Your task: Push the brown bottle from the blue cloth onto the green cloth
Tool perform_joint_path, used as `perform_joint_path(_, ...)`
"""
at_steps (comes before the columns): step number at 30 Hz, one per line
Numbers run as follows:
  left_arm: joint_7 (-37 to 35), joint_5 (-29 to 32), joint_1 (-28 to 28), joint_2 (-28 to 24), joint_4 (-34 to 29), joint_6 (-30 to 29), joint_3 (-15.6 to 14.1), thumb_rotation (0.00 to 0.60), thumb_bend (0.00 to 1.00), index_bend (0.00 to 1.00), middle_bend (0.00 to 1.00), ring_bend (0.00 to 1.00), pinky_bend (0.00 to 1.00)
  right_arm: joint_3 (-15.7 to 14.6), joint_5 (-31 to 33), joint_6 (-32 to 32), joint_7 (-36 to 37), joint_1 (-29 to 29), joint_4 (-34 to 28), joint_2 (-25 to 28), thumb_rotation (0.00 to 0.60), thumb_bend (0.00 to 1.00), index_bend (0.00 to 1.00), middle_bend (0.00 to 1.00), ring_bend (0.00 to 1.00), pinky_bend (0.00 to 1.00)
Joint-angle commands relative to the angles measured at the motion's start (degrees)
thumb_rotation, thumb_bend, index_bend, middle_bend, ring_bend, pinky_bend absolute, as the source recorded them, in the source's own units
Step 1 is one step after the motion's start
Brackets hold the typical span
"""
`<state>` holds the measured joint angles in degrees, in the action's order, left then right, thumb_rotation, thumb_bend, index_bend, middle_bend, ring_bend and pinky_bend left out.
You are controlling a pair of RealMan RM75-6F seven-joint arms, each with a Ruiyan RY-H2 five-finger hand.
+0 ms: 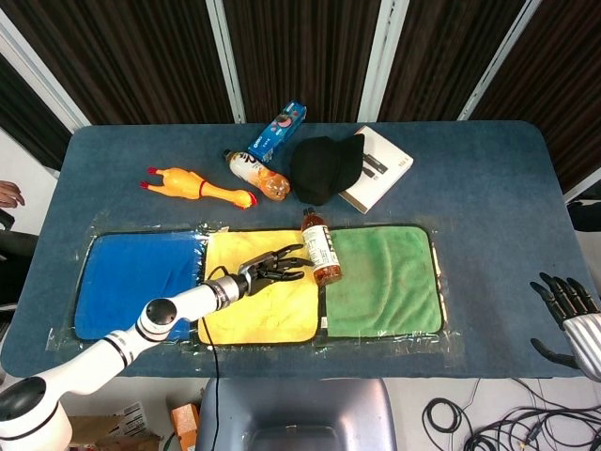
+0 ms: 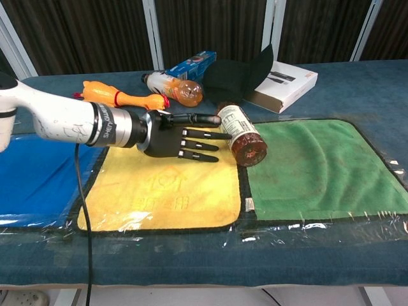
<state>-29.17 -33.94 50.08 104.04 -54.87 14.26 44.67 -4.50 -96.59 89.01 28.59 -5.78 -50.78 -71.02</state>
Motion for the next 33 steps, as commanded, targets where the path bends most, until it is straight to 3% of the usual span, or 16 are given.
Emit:
perform_joint_path(1,-0.33,0.00,0.59,0.78,0.35,-0.19,-0.21,0.600,0.26,0.00,0.14,0.06,0.16,0.03,0.06,-0.10,0.43,-0.07,0.45,-0.16,0.600,0.18,0.00,0.00,0.00,0.00)
perform_joint_path(10,-0.02,-1.10,4.34,4.39,0.26,-3.62,0.13,0.600,0.26,0.00,0.14,0.06,0.16,0.13,0.28,0.87,2.69,0.36,1.20,0.21,0.600,0.18,0.00,0.00,0.00,0.00)
perform_joint_path(19,-0.78,-1.53,8.57,8.13,4.39,-4.22,-0.36,0.600,0.26,0.00,0.14,0.06,0.16,1.37,3.07,1.63,6.27,2.13,3.21,1.22,0.600,0.18,0.00,0.00,0.00,0.00)
perform_joint_path(25,-0.11,-1.87,10.30,10.46,6.36,-3.88,1.74,0.600,0.26,0.00,0.14,0.06,0.16,1.43,3.45,0.09,9.55,1.89,6.23,0.17,0.600,0.18,0.00,0.00,0.00,0.00)
perform_joint_path(33,2.44,-3.96,9.02,8.86,2.67,-5.13,3.15,0.600,0.26,0.00,0.14,0.06,0.15,1.37,3.22,-0.35,10.23,1.69,7.20,-0.29,0.600,0.18,0.00,0.00,0.00,0.00)
